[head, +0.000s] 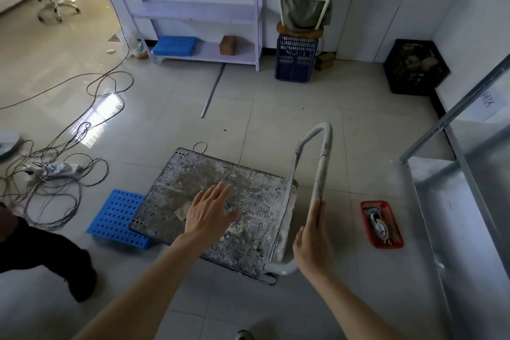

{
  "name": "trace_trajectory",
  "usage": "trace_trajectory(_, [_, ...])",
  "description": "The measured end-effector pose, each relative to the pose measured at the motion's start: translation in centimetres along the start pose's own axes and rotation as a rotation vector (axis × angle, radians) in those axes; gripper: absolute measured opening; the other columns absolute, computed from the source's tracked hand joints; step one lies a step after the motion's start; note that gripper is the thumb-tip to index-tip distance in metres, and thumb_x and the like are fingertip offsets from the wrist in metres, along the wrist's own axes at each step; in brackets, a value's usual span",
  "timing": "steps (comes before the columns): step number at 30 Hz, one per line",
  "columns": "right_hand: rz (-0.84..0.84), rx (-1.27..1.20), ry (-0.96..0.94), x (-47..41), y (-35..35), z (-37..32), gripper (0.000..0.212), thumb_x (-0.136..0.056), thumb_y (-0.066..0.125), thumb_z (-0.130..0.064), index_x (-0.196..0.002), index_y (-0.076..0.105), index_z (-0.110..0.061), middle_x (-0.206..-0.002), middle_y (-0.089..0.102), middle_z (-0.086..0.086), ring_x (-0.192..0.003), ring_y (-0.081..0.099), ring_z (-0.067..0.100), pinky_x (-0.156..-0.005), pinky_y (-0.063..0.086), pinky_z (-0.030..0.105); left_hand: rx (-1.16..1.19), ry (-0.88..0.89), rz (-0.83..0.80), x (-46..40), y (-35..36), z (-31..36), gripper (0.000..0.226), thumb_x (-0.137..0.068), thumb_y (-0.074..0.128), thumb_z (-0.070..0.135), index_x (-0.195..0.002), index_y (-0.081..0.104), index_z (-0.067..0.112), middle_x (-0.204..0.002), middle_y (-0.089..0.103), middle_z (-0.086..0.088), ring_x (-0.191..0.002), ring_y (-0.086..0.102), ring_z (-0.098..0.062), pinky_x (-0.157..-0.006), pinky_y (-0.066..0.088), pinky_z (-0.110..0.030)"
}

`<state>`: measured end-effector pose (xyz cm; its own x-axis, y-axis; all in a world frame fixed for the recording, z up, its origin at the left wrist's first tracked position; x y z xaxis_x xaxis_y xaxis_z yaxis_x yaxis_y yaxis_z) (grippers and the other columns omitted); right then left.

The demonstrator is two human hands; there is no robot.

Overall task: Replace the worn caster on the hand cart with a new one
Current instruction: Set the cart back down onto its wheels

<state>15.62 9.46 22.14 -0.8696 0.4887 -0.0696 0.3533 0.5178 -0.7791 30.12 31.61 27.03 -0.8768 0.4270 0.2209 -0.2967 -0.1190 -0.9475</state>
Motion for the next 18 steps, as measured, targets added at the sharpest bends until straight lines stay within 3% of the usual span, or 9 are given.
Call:
trace_trajectory(2, [-0.005,0.035,0.004,-0.2,-0.8,0.9,0.099,-0.094,0.055,-0.01,-0.16,-0.018,-0.019,-0.17,-0.004,0.009,-0.113,0.066,0.037,-0.057,0.048,0.019,0.001,0.003,0.0,0.0,-0.2,0.9,0.075,-0.1,0.042,0.062,-0.161,0.017,0.028,-0.169,0.013,0.005,-0.155,0.013,-0.015,-0.126,0.012,-0.037])
trace_trajectory(5, [-0.02,0.084,-0.007,-0.6,-2.2,2.4,0.096,-0.096,0.054,-0.016,-0.16,-0.017,-0.017,-0.17,-0.001,0.012,-0.12,0.064,0.034,-0.06,0.048,0.015,0.006,0.009,-0.004,-0.3,-0.2,2.8,0.074,-0.1,0.044,0.06,-0.161,0.017,0.028,-0.169,0.012,0.005,-0.155,0.012,-0.015,-0.126,0.012,-0.037])
trace_trajectory(9, [-0.044,0.123,-0.013,-1.4,-4.4,4.9,0.094,-0.098,0.051,-0.016,-0.159,-0.02,-0.02,-0.17,-0.002,0.01,-0.12,0.064,0.036,-0.068,0.063,0.035,0.01,0.02,-0.027,-0.4,0.4,5.3,0.074,-0.1,0.042,0.061,-0.161,0.016,0.027,-0.169,0.011,0.005,-0.155,0.01,-0.014,-0.126,0.01,-0.037])
trace_trajectory(13, [-0.051,0.192,-0.023,-2.0,-7.5,7.6,0.092,-0.101,0.052,-0.015,-0.159,-0.019,-0.016,-0.169,-0.005,0.01,-0.146,0.038,0.032,-0.085,0.061,0.032,-0.006,0.039,-0.051,-0.6,1.1,7.9,0.075,-0.1,0.04,0.063,-0.161,0.016,0.028,-0.169,0.011,0.005,-0.155,0.011,-0.014,-0.126,0.011,-0.038])
trace_trajectory(15, [-0.063,0.218,-0.011,-2.4,-9.0,9.3,0.087,-0.101,0.051,-0.014,-0.16,-0.013,-0.011,-0.169,-0.003,0.012,-0.146,0.037,0.033,-0.093,0.056,0.034,-0.011,0.06,-0.051,-0.8,1.3,9.1,0.075,-0.099,0.042,0.063,-0.161,0.018,0.027,-0.169,0.013,0.005,-0.155,0.013,-0.014,-0.126,0.012,-0.037])
trace_trajectory(18, [-0.073,0.229,-0.001,-2.8,-11.0,12.7,0.091,-0.099,0.054,-0.013,-0.16,-0.014,-0.015,-0.168,-0.005,0.011,-0.143,0.042,0.038,-0.087,0.061,0.042,-0.007,0.08,-0.053,-1.2,1.7,10.9,0.074,-0.1,0.044,0.06,-0.161,0.02,0.026,-0.168,0.016,0.005,-0.154,0.015,-0.014,-0.125,0.012,-0.035])
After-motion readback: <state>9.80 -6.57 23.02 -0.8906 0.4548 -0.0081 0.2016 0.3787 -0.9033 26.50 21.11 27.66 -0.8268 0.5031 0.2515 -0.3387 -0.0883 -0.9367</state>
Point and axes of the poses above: each hand's wrist, its own x-axis away from the middle knuckle, its own y-axis out of the palm, z = x × y, the point moved 8 cm from there along -x, towards the middle knuckle
